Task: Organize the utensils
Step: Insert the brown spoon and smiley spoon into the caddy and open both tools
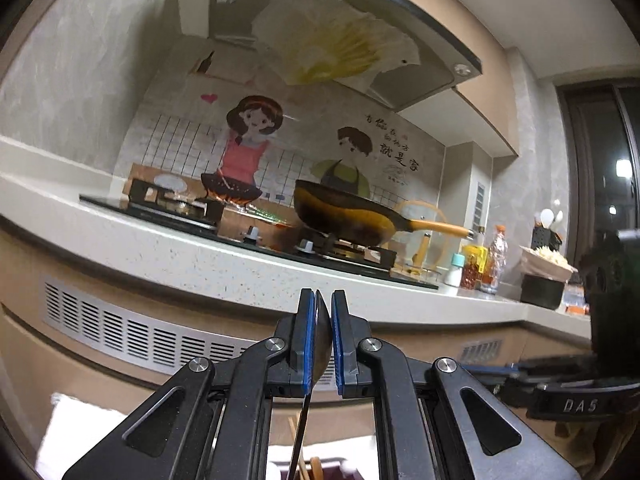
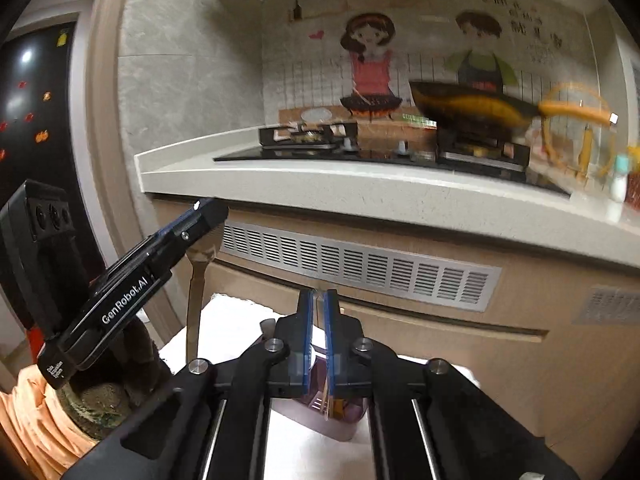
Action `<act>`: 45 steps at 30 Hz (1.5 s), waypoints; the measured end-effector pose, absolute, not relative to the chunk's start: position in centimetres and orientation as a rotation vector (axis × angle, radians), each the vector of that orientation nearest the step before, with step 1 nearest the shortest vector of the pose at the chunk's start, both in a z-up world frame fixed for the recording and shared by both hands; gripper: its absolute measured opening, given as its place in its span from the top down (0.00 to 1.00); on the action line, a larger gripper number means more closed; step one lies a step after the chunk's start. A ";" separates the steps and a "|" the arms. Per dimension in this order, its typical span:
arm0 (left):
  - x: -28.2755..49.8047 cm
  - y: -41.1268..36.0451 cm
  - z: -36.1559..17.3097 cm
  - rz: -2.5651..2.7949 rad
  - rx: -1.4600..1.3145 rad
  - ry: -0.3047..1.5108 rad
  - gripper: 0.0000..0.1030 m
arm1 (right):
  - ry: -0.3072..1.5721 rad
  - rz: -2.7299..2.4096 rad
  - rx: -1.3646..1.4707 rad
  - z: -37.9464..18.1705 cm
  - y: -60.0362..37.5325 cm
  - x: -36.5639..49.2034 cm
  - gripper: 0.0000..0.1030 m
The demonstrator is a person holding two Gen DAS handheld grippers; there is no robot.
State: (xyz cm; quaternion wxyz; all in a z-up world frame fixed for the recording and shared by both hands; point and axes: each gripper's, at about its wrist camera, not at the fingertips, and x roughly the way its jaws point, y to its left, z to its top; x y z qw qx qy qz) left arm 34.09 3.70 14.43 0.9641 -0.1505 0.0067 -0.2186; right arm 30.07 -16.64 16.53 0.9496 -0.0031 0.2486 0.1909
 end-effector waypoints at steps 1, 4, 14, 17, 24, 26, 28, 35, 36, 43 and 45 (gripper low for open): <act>35.1 3.6 13.9 -0.444 -0.318 0.018 0.92 | 0.512 0.388 0.001 15.9 -16.8 30.9 0.95; 37.6 3.3 12.0 -0.442 -0.328 0.045 0.92 | 0.548 0.393 0.012 13.8 -16.8 33.3 0.95; 41.0 2.3 5.8 -0.449 -0.329 0.135 0.92 | 0.665 0.363 0.025 7.8 -18.0 37.2 0.95; 40.9 2.3 5.4 -0.460 -0.354 0.112 0.92 | 0.672 0.352 0.009 6.9 -18.1 37.3 0.95; 40.3 2.8 4.3 -0.452 -0.389 0.085 0.92 | 0.690 0.364 -0.013 5.3 -17.9 36.7 0.95; 40.4 2.8 3.4 -0.439 -0.374 0.132 0.91 | 0.699 0.367 -0.021 4.7 -17.8 36.3 0.95; 40.5 2.9 2.6 -0.421 -0.371 0.181 0.90 | 0.714 0.367 -0.029 4.1 -17.6 36.0 0.95; 40.3 3.4 -0.1 -0.328 -0.341 0.360 0.68 | 0.721 0.353 -0.002 2.6 -17.2 33.7 0.95; 39.8 3.5 -0.3 -0.314 -0.334 0.369 0.64 | 0.717 0.347 0.002 2.4 -17.2 33.1 0.95; 34.1 3.9 -0.3 -0.174 -0.241 0.431 0.28 | 0.721 0.296 0.053 1.4 -17.9 29.2 0.83; 31.6 3.6 -0.1 -0.140 -0.183 0.442 0.18 | 0.714 0.277 0.062 1.2 -17.9 27.7 0.77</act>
